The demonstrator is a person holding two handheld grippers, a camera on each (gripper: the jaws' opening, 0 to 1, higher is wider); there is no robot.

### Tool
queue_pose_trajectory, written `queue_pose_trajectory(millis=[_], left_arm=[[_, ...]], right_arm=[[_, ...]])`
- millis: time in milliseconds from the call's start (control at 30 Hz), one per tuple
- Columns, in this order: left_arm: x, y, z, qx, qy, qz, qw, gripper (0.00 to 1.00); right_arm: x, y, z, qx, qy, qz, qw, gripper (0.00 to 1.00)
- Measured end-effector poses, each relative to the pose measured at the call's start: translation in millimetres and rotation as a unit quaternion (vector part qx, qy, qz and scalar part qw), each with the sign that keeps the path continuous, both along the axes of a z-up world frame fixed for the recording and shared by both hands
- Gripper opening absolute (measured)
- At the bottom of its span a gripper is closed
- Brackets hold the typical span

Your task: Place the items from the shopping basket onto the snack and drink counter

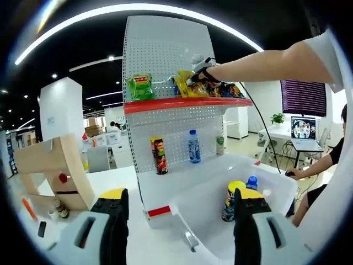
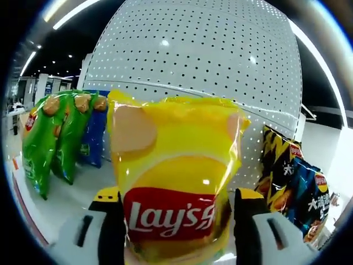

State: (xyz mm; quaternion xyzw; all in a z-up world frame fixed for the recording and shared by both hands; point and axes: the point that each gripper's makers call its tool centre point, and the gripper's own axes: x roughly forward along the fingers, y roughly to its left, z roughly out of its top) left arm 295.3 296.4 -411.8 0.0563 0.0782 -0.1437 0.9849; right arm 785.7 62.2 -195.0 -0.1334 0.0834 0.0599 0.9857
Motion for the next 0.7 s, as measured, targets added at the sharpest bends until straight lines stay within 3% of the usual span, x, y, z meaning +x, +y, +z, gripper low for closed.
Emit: queue_pose_trajectory(millis=[267, 433, 567, 700], left_arm=[[0.4, -1, -0.3, 0.003, 0.003, 0.001, 1.0000, 0.79], [-0.9, -2, 0.1, 0.004, 0.002, 0.003, 1.0000, 0.79], [-3.4, -2, 4.0, 0.002, -0.001, 0.003, 1.0000, 0.79], [-2.7, -3, 7.6, 0.007, -0.005, 0.002, 1.0000, 0.79]], right_arm=[[-5, 0, 5.5, 0.010, -0.016, 0.004, 0.9998, 0.97], [-11, -5, 7.7, 0.011, -0.020, -0.001, 0.9998, 0.97], [-14, -4, 13.8, 0.058, -0.017, 0.003, 0.9982, 0.97], [-15, -6, 20.1, 0.038, -0.029, 0.002, 0.9988, 0.97]])
